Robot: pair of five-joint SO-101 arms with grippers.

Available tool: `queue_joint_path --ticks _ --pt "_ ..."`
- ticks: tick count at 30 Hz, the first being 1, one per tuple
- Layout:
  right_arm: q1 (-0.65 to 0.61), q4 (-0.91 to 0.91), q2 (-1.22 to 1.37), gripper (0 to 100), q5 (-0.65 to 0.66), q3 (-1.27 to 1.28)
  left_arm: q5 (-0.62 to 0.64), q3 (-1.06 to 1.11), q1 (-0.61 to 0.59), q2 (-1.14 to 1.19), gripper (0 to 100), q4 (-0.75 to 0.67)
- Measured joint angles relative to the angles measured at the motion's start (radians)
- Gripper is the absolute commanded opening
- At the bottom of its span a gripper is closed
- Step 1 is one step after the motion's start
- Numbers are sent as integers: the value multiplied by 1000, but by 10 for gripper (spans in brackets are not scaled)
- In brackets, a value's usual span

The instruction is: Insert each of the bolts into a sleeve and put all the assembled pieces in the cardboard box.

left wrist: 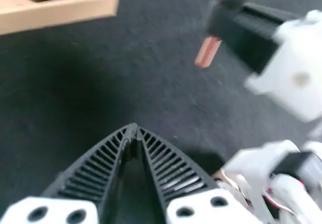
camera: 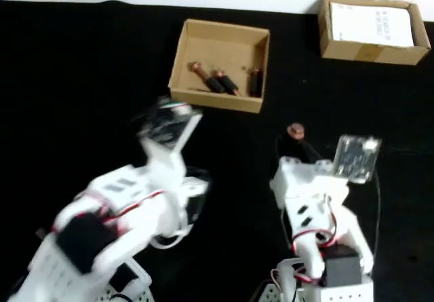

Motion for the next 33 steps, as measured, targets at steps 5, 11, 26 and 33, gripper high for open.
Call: queue_joint_path --ticks 5,11,26,33 --pt "0 -43 304 6 -3 -183 -87 219 -126 -256 8 0" --pt "-40 -46 644 6 -3 -396 -166 511 -267 -563 8 -72" --pt "-72 -48 1453 6 8 -959 -204 999 -516 -600 8 -476" --pt "-72 -48 1763 6 123 -1198 -203 1005 -519 -600 8 -516"
